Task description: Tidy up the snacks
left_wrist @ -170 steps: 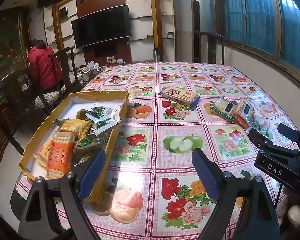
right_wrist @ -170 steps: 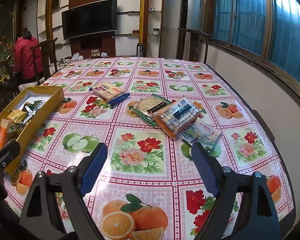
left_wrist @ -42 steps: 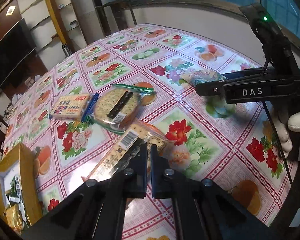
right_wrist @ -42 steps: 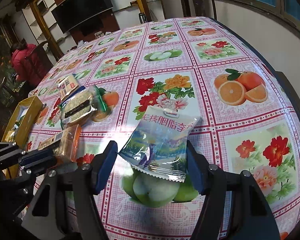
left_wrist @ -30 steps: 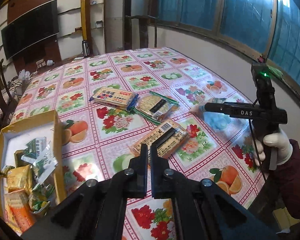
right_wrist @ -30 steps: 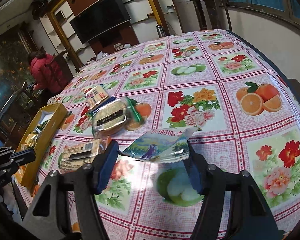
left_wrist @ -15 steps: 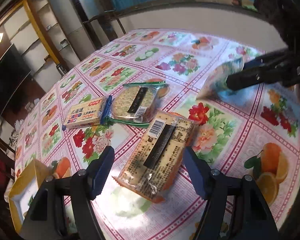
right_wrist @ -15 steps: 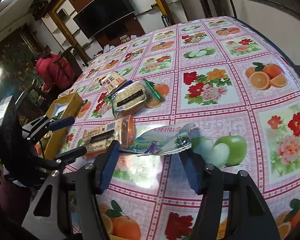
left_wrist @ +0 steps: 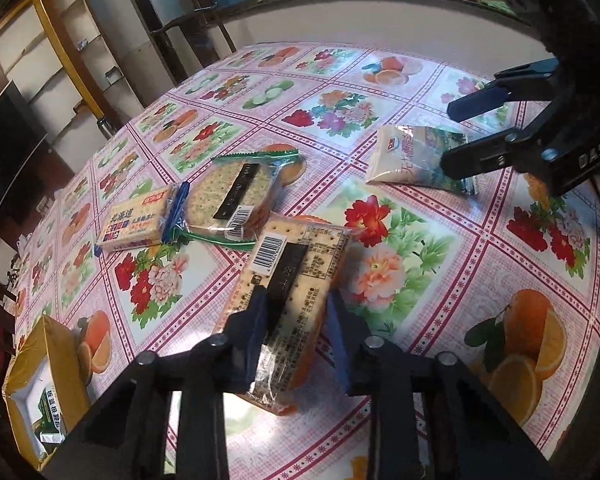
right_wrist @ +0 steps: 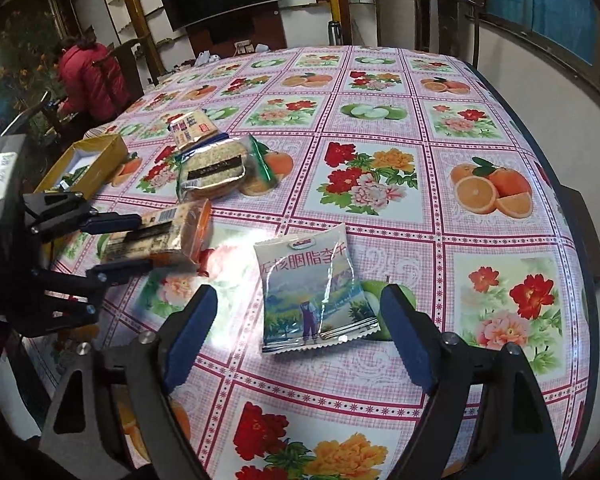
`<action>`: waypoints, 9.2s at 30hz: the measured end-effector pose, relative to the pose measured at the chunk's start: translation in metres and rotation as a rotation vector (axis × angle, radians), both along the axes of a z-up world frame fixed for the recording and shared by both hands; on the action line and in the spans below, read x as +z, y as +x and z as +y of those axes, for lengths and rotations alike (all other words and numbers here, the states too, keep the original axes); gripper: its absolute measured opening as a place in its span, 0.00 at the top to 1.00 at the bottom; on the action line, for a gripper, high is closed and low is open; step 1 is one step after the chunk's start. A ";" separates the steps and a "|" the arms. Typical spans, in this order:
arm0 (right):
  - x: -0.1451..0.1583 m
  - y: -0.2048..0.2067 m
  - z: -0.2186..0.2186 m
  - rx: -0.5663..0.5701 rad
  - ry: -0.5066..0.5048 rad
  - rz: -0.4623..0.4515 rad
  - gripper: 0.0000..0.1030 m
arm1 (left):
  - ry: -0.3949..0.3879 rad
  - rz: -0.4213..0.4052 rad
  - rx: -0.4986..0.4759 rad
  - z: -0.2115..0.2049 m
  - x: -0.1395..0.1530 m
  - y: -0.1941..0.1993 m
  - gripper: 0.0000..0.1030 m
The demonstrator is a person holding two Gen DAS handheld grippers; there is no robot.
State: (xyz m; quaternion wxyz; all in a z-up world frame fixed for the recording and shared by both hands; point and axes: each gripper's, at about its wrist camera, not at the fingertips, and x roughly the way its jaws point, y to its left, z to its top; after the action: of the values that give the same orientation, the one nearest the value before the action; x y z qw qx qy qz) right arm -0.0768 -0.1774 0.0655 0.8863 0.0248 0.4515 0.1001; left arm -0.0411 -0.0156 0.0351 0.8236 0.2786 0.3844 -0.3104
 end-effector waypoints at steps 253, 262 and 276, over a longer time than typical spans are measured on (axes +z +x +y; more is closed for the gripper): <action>0.001 0.064 0.147 -0.227 -0.100 0.122 0.09 | -0.567 0.029 0.633 0.166 0.041 -0.081 0.46; -0.018 0.040 0.121 -0.480 0.169 0.234 0.09 | -0.644 -0.010 0.636 0.195 0.044 -0.084 0.47; -0.046 0.079 0.213 -0.275 -0.189 0.223 0.04 | -0.688 -0.034 0.663 0.217 0.043 -0.090 0.47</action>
State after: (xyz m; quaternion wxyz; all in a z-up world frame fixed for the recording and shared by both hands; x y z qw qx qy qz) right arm 0.0019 0.0356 0.0199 0.8344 0.0139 0.5467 -0.0681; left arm -0.1310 0.2012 0.0786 0.9287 -0.1430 0.3141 -0.1355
